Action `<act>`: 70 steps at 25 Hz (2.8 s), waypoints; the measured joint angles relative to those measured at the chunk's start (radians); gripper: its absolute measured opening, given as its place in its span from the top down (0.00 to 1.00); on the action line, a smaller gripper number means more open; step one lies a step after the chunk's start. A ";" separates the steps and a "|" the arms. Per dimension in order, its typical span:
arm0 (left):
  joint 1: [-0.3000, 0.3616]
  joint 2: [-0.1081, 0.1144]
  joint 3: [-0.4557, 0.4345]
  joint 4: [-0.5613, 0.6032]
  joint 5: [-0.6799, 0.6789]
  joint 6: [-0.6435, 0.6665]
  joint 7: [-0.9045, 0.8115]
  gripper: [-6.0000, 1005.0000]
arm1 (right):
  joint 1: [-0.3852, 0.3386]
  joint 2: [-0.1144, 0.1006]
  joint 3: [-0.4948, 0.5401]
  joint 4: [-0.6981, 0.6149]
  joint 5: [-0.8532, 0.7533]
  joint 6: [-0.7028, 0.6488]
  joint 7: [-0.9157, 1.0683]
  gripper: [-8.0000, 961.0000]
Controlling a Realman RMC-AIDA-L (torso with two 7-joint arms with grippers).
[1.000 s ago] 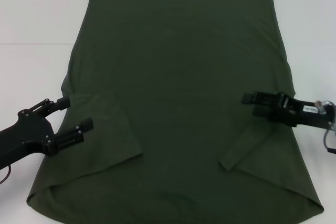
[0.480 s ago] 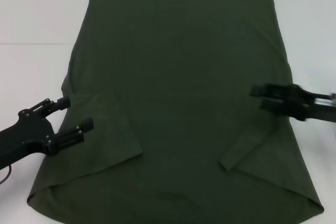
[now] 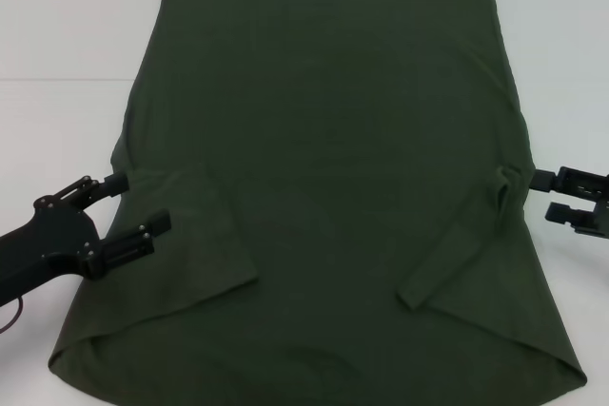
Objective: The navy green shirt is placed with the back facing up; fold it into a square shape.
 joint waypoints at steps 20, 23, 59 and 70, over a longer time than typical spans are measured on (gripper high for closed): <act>0.003 -0.001 0.000 0.000 0.000 0.000 0.000 0.15 | 0.082 0.060 -0.146 0.006 -0.008 0.166 -0.016 0.04; 0.004 -0.001 0.000 -0.001 0.000 0.000 0.000 0.15 | 0.085 0.062 -0.148 0.005 -0.007 0.174 -0.017 0.04; 0.013 -0.002 0.000 -0.002 0.000 0.006 -0.001 0.15 | 0.155 0.079 -0.124 0.000 0.003 0.294 -0.009 0.04; 0.014 -0.002 0.000 -0.002 -0.002 0.009 -0.005 0.15 | 0.084 0.067 -0.136 0.013 -0.004 0.201 0.018 0.04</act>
